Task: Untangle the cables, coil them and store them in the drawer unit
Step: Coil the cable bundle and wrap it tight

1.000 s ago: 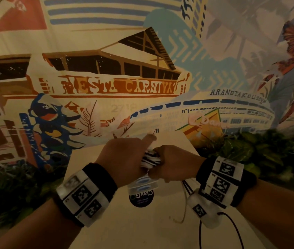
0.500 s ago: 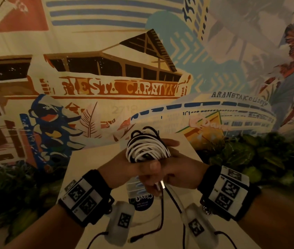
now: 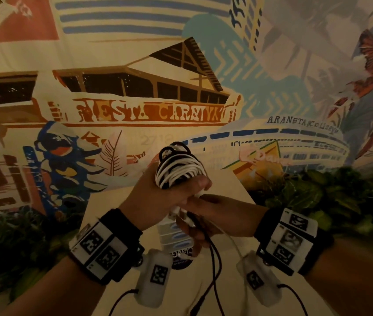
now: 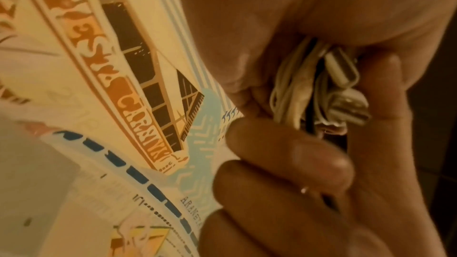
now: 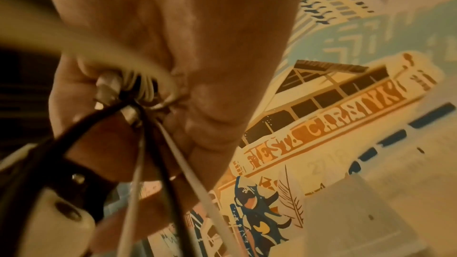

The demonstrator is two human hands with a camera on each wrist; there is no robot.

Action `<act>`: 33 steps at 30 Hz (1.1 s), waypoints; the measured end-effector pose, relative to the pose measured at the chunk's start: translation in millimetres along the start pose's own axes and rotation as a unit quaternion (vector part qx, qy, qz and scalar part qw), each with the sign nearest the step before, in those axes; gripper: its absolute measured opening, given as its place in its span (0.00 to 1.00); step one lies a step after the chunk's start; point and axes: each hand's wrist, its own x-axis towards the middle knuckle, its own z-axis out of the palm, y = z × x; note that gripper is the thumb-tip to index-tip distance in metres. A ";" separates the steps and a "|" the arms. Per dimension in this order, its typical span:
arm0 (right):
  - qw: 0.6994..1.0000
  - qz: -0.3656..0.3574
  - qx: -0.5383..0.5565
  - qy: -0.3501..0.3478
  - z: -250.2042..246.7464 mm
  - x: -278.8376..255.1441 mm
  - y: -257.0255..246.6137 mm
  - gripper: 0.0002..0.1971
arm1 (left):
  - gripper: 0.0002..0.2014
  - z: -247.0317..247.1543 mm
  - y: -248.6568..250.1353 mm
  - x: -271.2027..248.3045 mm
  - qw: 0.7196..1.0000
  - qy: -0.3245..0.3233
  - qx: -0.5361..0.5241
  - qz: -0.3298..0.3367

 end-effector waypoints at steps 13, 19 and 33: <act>0.992 0.048 0.117 -0.018 -23.9 5.3 32.2 0.30 | 0.16 -21.7 7.4 3.9 0.999 -0.042 0.019 0.000; 0.990 0.081 0.116 0.014 -34.7 6.3 33.6 0.46 | 0.11 -22.4 1.1 0.6 0.876 -0.180 0.446 0.045; 0.993 0.116 0.002 0.019 -39.2 7.4 12.6 0.60 | 0.17 -22.0 -10.3 0.9 0.798 -0.253 0.545 -0.031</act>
